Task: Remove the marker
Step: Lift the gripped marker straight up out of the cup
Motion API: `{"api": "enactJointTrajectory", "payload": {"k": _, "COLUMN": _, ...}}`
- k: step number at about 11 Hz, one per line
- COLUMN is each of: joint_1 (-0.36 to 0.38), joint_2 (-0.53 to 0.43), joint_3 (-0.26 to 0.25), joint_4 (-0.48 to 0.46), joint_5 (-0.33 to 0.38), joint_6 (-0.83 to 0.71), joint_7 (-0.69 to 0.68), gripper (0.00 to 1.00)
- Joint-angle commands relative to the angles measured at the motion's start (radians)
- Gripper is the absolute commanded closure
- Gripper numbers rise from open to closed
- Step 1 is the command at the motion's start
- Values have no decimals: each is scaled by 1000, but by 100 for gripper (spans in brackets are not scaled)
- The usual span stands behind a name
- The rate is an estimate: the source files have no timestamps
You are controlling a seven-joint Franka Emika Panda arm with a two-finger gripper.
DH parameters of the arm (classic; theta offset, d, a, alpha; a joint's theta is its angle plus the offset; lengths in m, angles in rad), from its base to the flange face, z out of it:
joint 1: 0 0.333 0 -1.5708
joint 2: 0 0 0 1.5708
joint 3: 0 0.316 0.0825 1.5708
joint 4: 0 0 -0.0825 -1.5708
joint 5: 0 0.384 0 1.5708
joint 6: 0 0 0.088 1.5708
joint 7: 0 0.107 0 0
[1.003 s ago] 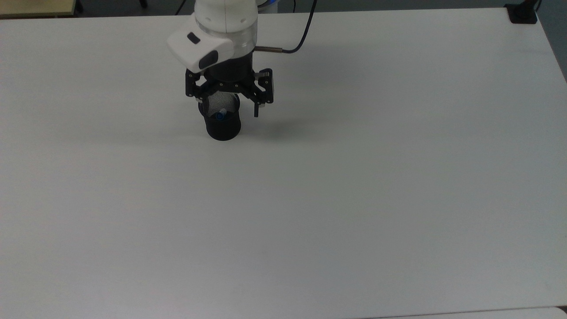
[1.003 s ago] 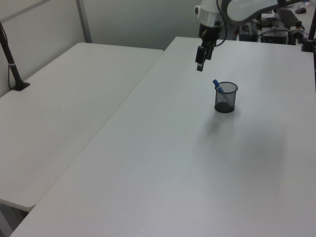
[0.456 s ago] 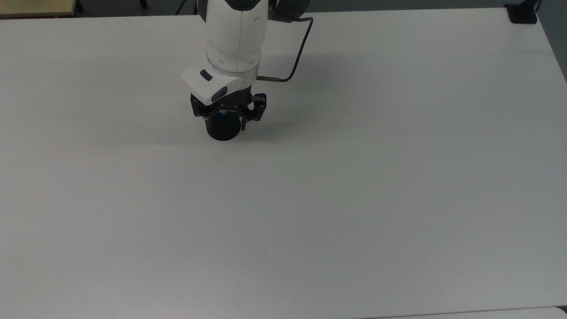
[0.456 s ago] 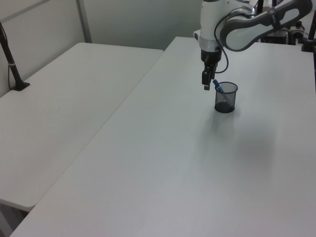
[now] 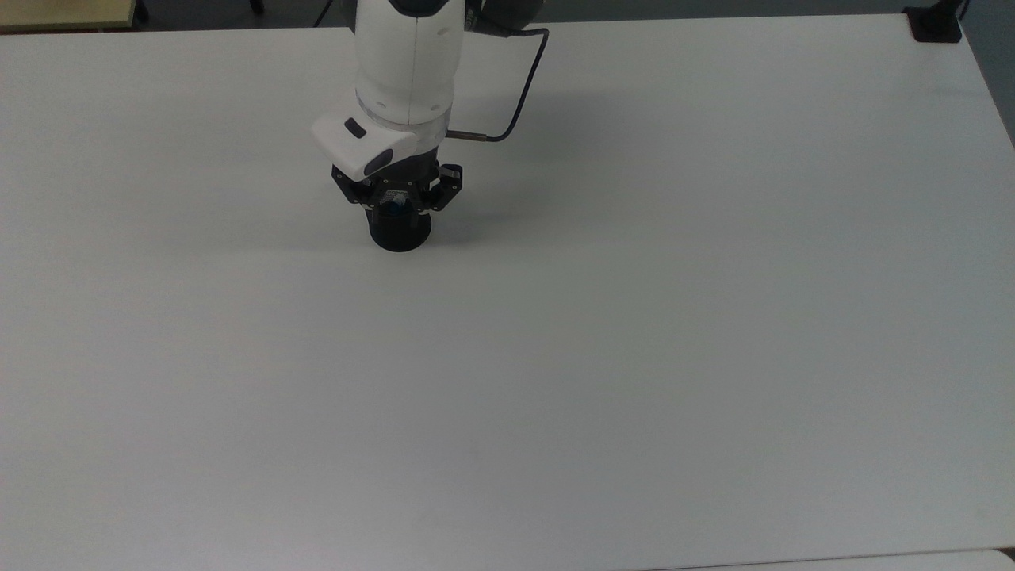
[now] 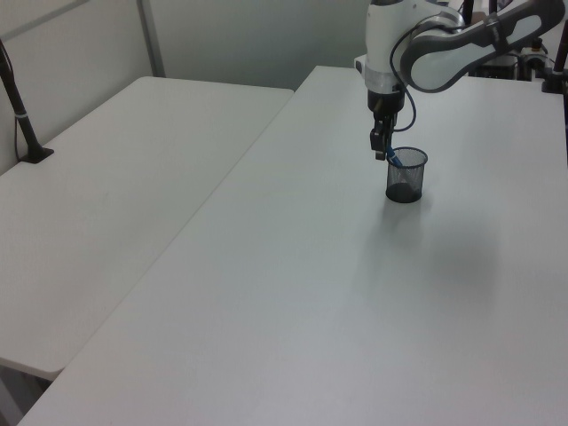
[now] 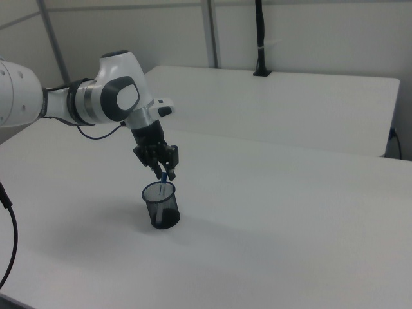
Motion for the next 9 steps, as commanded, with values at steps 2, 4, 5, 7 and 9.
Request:
{"api": "enactJointTrajectory", "payload": {"k": 2, "joint_1": -7, "joint_2": -59, "joint_3": -1, "joint_4": -75, "joint_5": -22, "joint_6": 19, "joint_7": -20, "gripper": 70}}
{"api": "enactJointTrajectory", "payload": {"k": 4, "joint_1": -8, "joint_2": -56, "joint_3": -1, "joint_4": -75, "joint_5": -23, "joint_6": 22, "joint_7": -20, "gripper": 75}}
{"api": "enactJointTrajectory", "payload": {"k": 5, "joint_1": -8, "joint_2": -57, "joint_3": -1, "joint_4": -75, "joint_5": -23, "joint_6": 22, "joint_7": -20, "gripper": 82}}
{"api": "enactJointTrajectory", "payload": {"k": 7, "joint_1": -8, "joint_2": -59, "joint_3": -1, "joint_4": -70, "joint_5": -23, "joint_6": 14, "joint_7": -20, "gripper": 90}}
{"api": "enactJointTrajectory", "payload": {"k": 9, "joint_1": -8, "joint_2": -77, "joint_3": -1, "joint_4": -65, "joint_5": -23, "joint_6": 2, "joint_7": -22, "gripper": 93}}
